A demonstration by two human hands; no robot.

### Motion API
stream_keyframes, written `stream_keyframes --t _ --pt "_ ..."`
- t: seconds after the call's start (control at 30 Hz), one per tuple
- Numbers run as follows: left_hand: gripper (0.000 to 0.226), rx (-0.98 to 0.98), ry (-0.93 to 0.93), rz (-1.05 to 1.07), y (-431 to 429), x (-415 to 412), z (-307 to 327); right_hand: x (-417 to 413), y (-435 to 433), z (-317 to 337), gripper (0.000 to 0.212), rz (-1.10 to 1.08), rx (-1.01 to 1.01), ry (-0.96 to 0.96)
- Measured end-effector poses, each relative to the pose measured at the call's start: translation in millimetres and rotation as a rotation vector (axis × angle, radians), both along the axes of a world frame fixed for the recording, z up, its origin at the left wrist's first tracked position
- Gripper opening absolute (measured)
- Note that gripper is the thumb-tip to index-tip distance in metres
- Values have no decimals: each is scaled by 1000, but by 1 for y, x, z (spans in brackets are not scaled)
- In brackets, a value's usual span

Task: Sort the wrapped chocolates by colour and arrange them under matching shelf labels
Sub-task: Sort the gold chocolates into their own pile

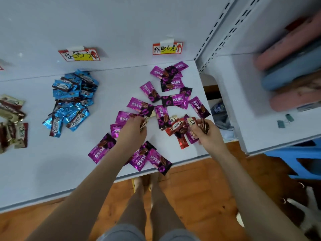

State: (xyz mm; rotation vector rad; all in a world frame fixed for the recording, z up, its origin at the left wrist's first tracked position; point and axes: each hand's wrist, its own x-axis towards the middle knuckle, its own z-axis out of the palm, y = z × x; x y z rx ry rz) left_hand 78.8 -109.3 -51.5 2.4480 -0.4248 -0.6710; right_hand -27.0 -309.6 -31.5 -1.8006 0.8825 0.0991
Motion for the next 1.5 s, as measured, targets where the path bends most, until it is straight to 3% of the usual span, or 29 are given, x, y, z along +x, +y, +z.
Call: stream_keyframes --t 0.17,0.37,0.57,0.63,0.73,0.83,0.93,1.13,1.5 --pt "26 306 -172 -187 -6 13 -8 -15 7 -10 18 -105 60 -9" --pt "31 348 -164 -183 -8 19 -8 0 19 -14 13 -42 72 17" --pt "19 368 -162 -179 -15 19 -7 37 26 -9 7 117 82 -2" --pt "18 297 -172 -124 -12 17 -5 50 30 -8 14 182 91 -31" --pt "17 43 -122 147 4 14 2 72 37 -11 33 343 -54 0" --pt "34 -177 -25 466 25 10 12 93 49 -17 22 607 -268 -15" --pt "33 -286 103 674 40 4 16 108 63 -24 18 838 -455 -51" --pt "28 -359 171 771 53 -2 19 122 76 -33 17 956 -711 -18" --pt "18 -495 339 813 43 -8 25 118 74 -37 22 1028 -866 -10"
